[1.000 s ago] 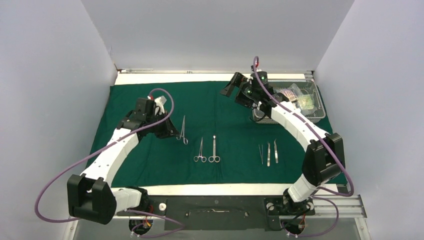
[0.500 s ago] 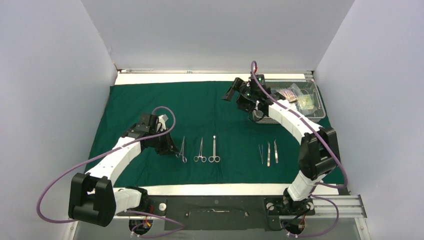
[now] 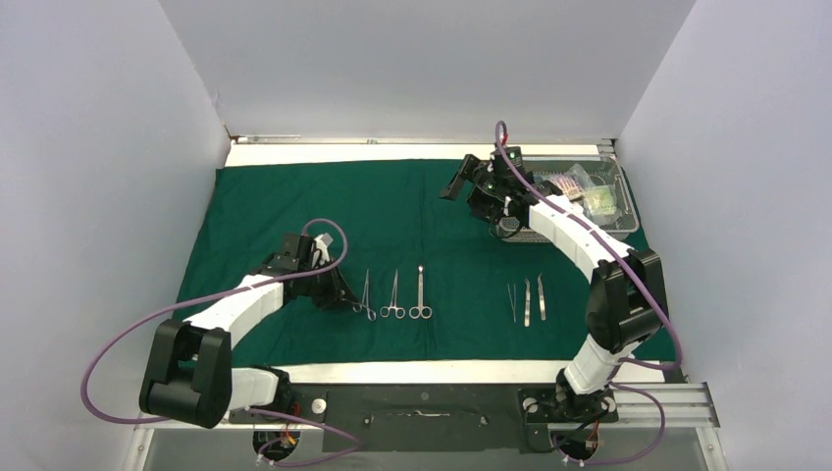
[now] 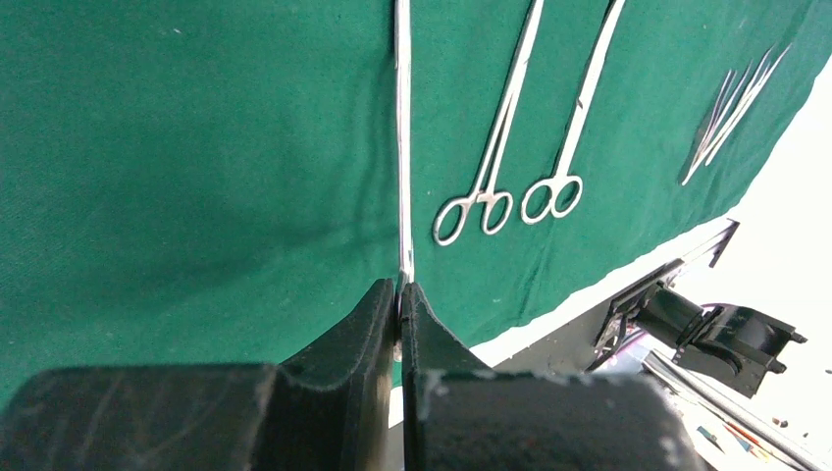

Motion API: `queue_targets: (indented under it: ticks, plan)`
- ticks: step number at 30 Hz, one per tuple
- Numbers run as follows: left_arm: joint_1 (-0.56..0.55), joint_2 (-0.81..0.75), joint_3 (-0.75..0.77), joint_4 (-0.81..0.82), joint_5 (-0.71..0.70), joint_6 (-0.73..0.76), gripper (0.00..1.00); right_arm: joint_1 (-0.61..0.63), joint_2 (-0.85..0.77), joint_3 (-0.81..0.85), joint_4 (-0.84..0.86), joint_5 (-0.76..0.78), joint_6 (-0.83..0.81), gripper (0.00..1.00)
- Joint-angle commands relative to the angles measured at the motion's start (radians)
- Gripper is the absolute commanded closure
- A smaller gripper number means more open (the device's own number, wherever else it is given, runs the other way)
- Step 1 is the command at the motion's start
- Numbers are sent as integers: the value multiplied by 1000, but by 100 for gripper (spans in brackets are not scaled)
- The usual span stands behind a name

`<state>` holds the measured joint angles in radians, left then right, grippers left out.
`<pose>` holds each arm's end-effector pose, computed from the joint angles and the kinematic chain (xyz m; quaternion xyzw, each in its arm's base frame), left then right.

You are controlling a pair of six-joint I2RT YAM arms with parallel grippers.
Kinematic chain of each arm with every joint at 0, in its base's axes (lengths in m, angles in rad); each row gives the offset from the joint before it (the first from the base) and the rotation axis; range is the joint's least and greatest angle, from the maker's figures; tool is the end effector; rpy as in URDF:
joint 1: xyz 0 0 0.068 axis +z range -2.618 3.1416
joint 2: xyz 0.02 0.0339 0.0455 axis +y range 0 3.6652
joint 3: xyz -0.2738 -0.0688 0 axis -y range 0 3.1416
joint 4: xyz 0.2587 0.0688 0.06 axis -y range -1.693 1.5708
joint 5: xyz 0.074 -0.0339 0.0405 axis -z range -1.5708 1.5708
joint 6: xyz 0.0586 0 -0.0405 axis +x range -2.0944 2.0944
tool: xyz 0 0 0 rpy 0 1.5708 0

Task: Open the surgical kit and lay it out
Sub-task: Place the medical item in the surgical kit.

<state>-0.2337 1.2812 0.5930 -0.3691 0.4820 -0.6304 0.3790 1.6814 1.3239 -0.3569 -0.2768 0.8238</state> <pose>0.2287 -0.0824 0.1482 -0.1257 0.9328 -0.3129 0.1273 0.3769 0.1673 0.2659 0.1429 0.8915 0.3362 0.2681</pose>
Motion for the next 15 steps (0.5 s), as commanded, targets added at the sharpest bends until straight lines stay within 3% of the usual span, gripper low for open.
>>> queue_targets:
  ticks: [1, 6, 12, 15]
  plan:
    - [5, 1, 5, 12, -99, -16, 100, -8, -11, 20, -7, 14, -16, 4]
    - [5, 10, 1, -23, -118, -35, 100, -14, -18, 7, -1, 13, -11, 4]
    - [5, 3, 71, -143, -210, 24, 89, -32, -22, 28, -16, 26, -32, 4]
    - [5, 6, 131, -189, -238, 63, 79, -45, -30, 53, -39, 47, -62, 2]
